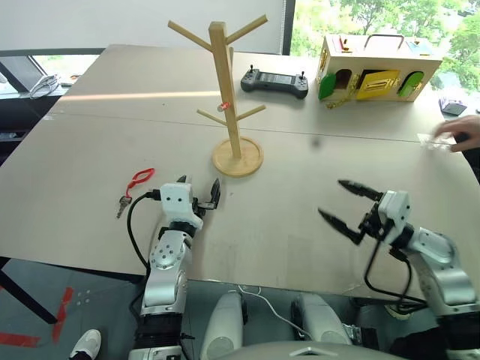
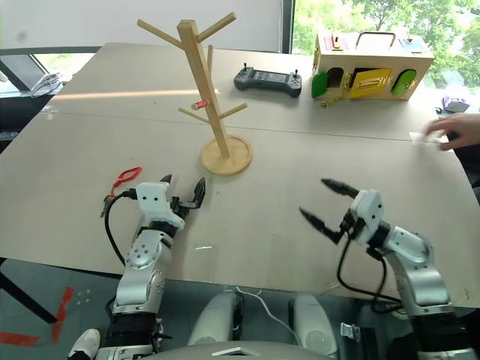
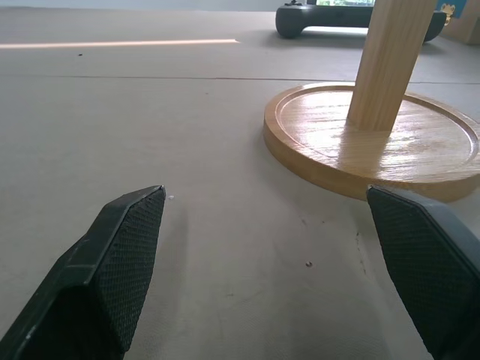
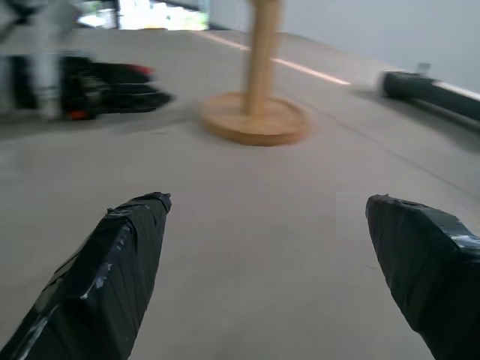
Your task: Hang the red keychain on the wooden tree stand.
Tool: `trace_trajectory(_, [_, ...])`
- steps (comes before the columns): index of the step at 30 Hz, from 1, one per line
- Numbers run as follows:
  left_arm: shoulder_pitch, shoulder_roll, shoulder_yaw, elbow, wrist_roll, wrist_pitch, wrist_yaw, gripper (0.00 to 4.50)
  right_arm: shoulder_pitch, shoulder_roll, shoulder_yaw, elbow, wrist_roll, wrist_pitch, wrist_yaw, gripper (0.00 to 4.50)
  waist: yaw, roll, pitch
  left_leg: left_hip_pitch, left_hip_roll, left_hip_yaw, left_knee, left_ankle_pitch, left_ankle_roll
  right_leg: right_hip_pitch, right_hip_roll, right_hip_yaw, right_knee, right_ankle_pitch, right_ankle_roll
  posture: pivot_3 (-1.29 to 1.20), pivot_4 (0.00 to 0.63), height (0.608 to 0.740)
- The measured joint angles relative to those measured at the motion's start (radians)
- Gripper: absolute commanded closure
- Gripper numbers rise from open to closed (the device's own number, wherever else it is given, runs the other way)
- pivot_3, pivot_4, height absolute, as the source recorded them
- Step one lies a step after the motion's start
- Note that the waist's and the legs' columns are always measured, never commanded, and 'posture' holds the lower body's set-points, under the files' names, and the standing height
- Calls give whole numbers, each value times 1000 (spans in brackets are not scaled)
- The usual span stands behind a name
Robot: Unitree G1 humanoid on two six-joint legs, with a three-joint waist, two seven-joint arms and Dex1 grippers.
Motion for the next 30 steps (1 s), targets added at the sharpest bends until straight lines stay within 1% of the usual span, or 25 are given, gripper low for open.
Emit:
trace_trajectory(2, [2,8,13,-11,-16,13,-5,72,-2,-38,6,-6,20,0,92,0,-1,0,0,0,0,0,0,0,0,0,0,0,0,0,0,0,150,740])
trace_trajectory(4, [15,19,30,-32,-30,24,-12,72,-23,-47,22,9,20,-7,151,0,-2,0,0,0,0,0,0,0,0,0,0,0,0,0,0,0,150,740])
trace_trajectory(6, [45,54,47,-89,-59,70,-30,72,-64,-46,31,53,19,-20,203,0,-4,-1,1,0,0,0,0,0,0,0,0,0,0,0,0,0,150,740])
trace_trajectory(8, [78,99,84,-161,-99,136,-50,72,-105,-43,30,106,15,-40,233,0,-1,-1,1,0,0,-1,0,0,0,0,0,-1,0,0,0,0,150,740])
trace_trajectory(12, [151,269,218,-354,-239,340,-115,72,-171,-10,30,192,2,-79,269,0,0,-1,2,0,1,-1,-1,0,0,0,0,-2,0,0,0,0,150,740])
trace_trajectory(14, [171,311,273,-379,-279,385,-138,72,-186,16,40,216,-9,-95,281,0,3,0,2,0,0,-1,0,0,0,0,-1,-2,0,0,0,0,150,740])
trace_trajectory(18, [212,370,330,-340,-306,425,-194,72,-199,47,58,238,-24,-116,289,0,2,0,2,0,0,-2,0,0,0,0,0,-2,0,0,-1,0,150,740])
trace_trajectory(21, [215,416,383,-293,-331,450,-237,72,-206,56,59,252,-33,-117,288,0,2,0,2,0,0,-1,0,0,0,0,-1,-2,0,0,-1,0,150,740])
trace_trajectory(23, [216,466,390,-229,-330,451,-286,72,-211,62,59,256,-42,-121,284,0,2,0,2,0,0,-1,0,0,0,0,0,-2,0,0,-1,0,150,740])
trace_trajectory(27, [186,508,387,-104,-317,434,-348,72,-214,74,58,257,-53,-125,265,0,3,0,2,0,1,-2,0,0,0,0,0,-3,0,0,-1,0,150,740])
trace_trajectory(30, [131,550,381,-12,-281,394,-387,72,-215,75,56,255,-57,-125,243,0,4,0,2,0,1,-1,0,0,0,0,-1,-3,0,0,-1,0,150,740])
